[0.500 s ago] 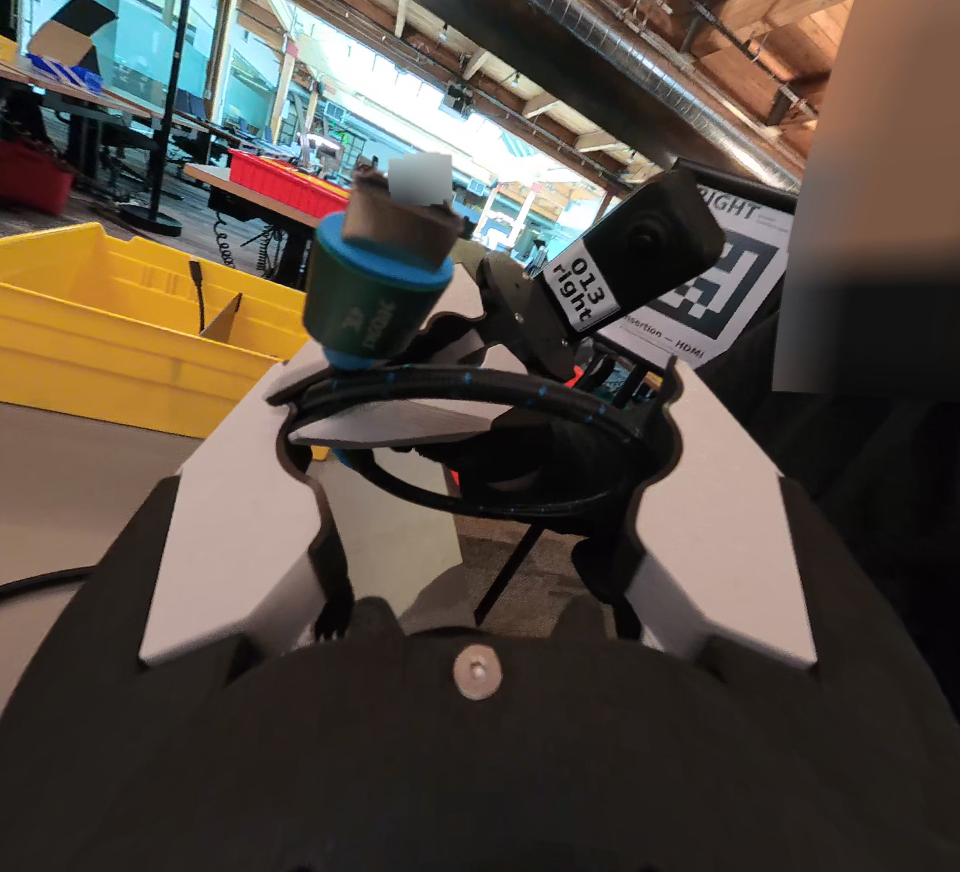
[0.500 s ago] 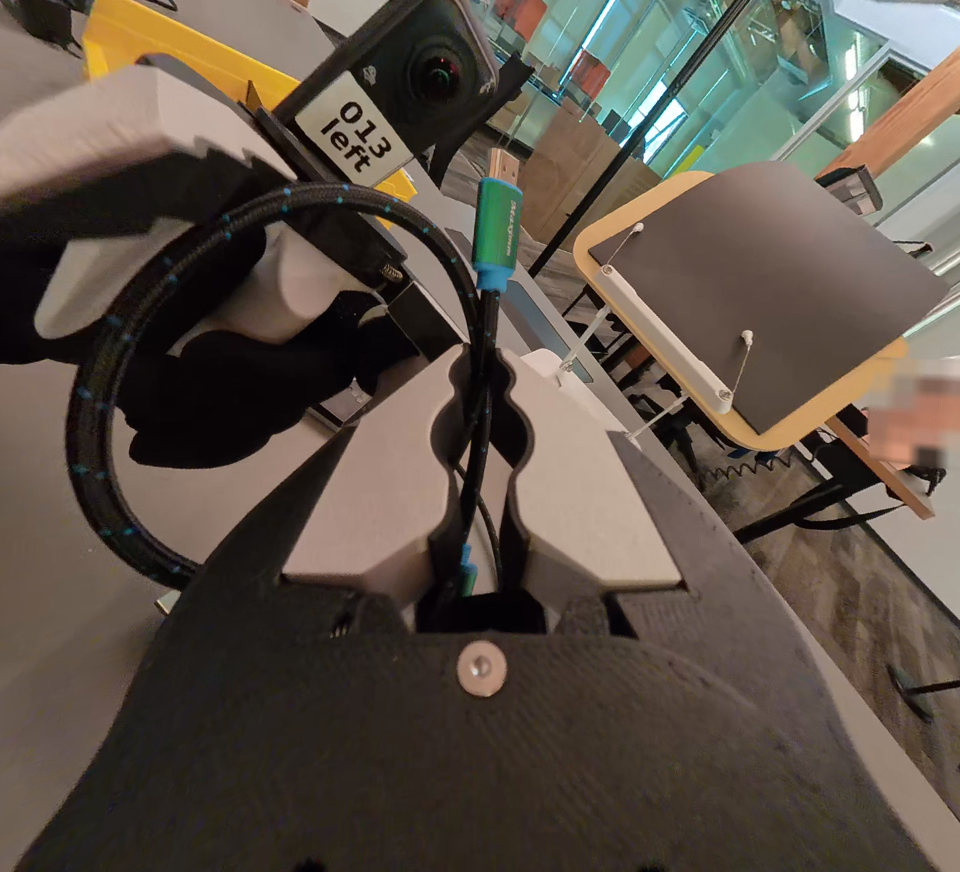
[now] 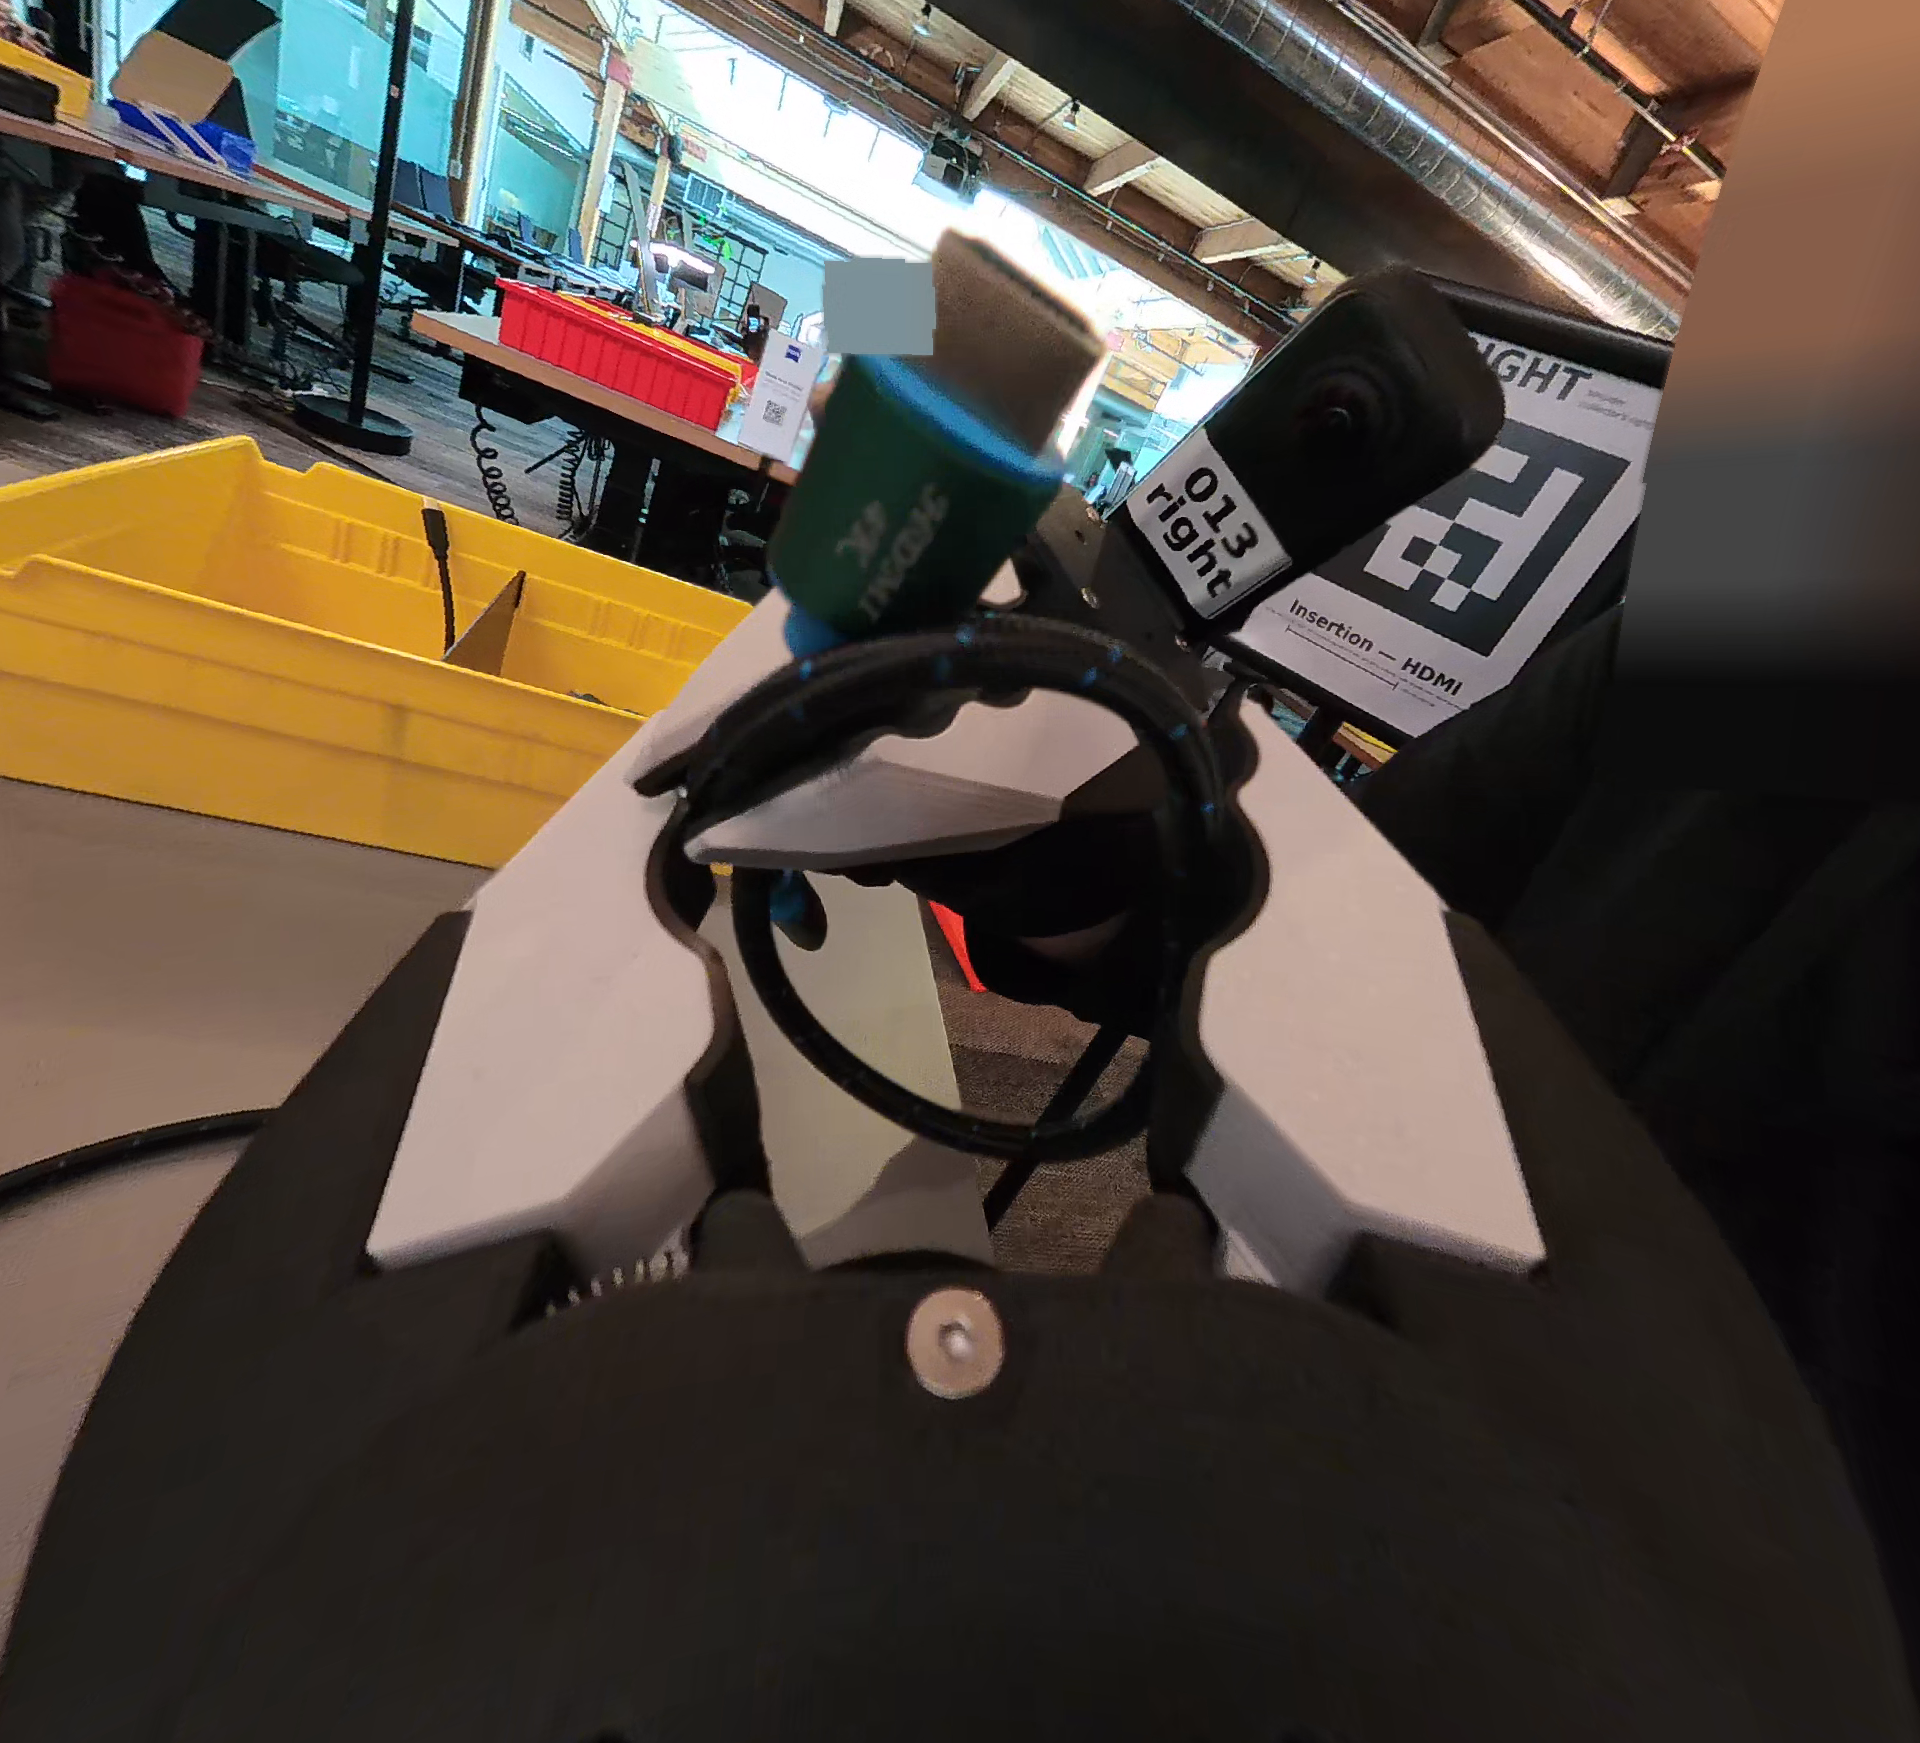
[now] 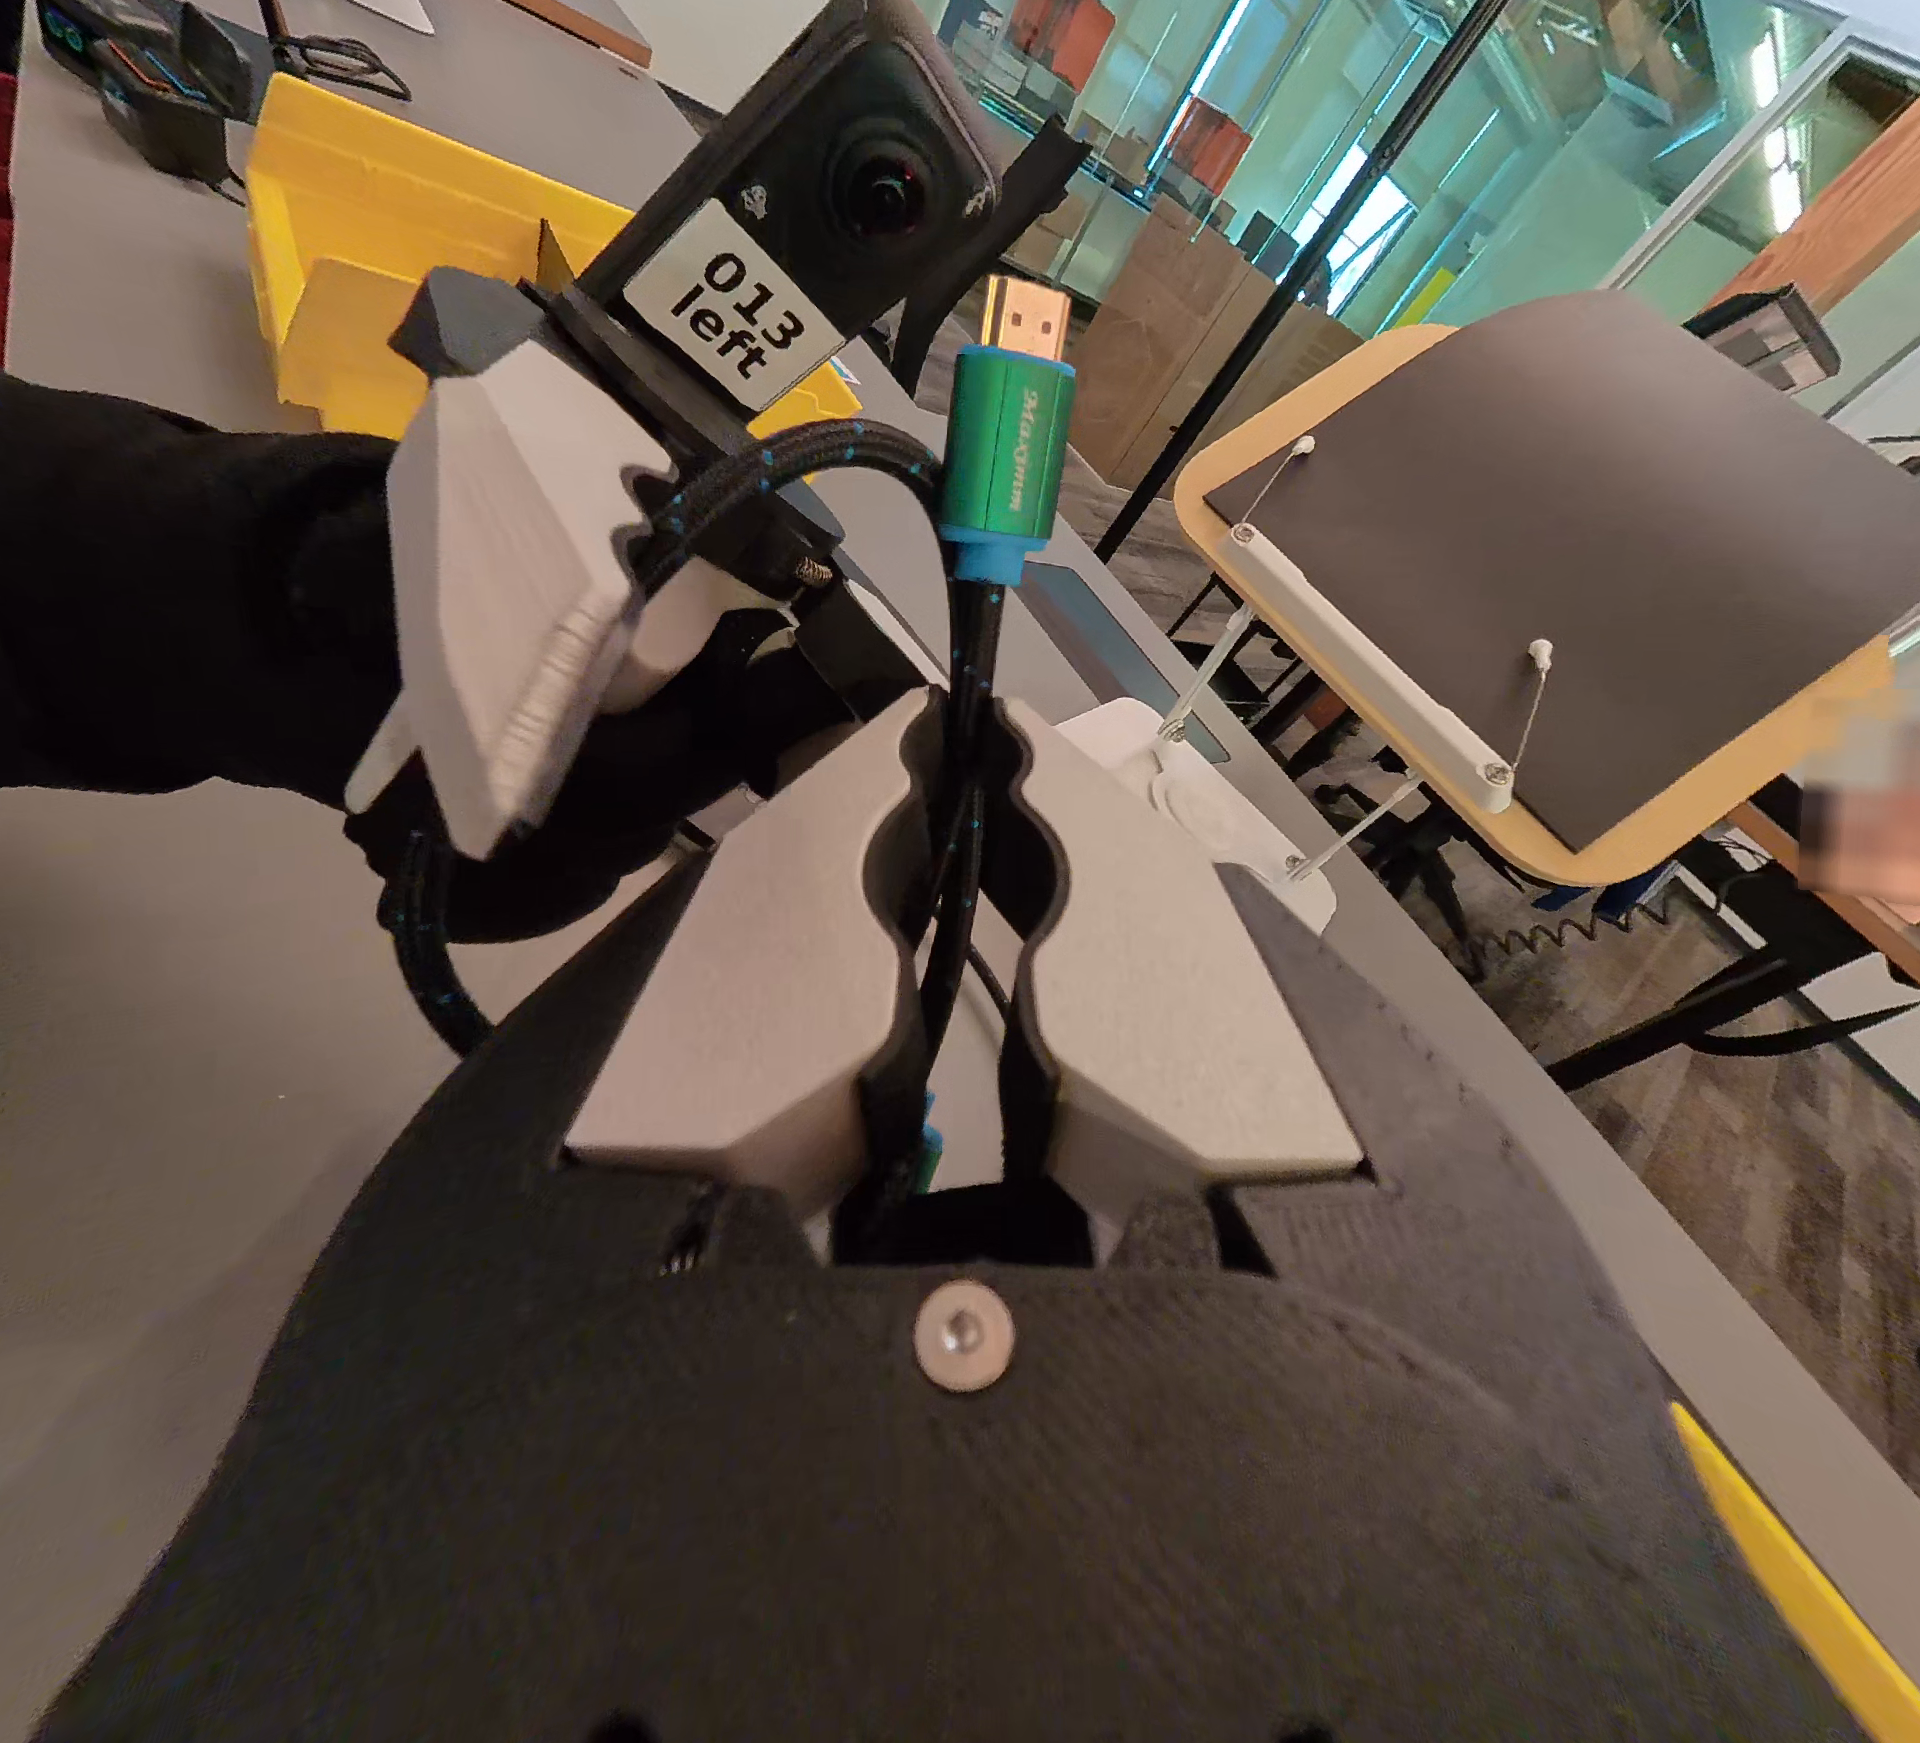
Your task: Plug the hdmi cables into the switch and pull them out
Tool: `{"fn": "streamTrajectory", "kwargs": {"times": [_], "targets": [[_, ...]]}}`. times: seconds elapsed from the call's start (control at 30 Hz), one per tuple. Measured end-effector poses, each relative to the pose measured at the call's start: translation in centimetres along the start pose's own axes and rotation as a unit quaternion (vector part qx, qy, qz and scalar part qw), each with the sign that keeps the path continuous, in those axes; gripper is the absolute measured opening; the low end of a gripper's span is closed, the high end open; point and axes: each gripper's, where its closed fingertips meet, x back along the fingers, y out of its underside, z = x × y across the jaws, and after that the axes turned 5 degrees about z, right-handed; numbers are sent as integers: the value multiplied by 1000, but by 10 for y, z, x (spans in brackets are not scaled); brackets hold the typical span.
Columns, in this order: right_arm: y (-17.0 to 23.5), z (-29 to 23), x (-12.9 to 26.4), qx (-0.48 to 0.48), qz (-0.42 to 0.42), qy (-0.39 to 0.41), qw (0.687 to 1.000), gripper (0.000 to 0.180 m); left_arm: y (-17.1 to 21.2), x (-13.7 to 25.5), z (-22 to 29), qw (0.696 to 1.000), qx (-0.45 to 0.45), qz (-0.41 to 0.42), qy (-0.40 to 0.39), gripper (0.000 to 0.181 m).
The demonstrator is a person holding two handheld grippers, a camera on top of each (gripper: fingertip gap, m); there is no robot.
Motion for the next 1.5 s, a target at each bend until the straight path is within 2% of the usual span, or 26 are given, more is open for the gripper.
{"fn": "streamTrajectory", "kwargs": {"times": [0.3, 0.37, 0.53, 0.6, 0.7, 0.83, 0.97, 1.07, 1.17, 1.37, 1.5], "targets": [[0, 0, 2, -26, 3, -1, 1000, 3, 1, -2, -9, 1000, -10, 8, -21, 69], [3, 2, 3, -29, -2, 2, 1000, 2, 2, -4, -9, 1000, 3, 9, -15, 76], [8, 13, 11, -55, -8, 8, 998, 4, 3, -12, -8, 1000, 12, -2, -14, 109], [6, 22, 18, -61, -6, 16, 998, 4, -6, -8, -11, 999, 10, 20, -27, 121], [6, 40, 37, -64, -10, 32, 997, 3, -20, 8, -16, 998, 9, 39, -42, 122], [14, 84, 79, -58, -29, 77, 995, 3, -28, 30, -19, 997, -19, 27, -76, 113], [49, 135, 133, 0, -122, 125, 985, 2, -23, 48, -29, 992, -43, -26, -119, 107], [95, 161, 172, 80, -253, 139, 954, 3, -15, 61, -36, 987, -47, -60, -143, 106], [128, 173, 200, 108, -323, 129, 931, 4, -1, 73, -43, 981, -45, -96, -165, 105], [177, 183, 227, 141, -400, 106, 899, 3, 25, 93, -51, 969, -45, -140, -201, 96], [208, 173, 225, 164, -422, 61, 890, 3, 33, 101, -52, 966, -38, -148, -209, 94]]}}
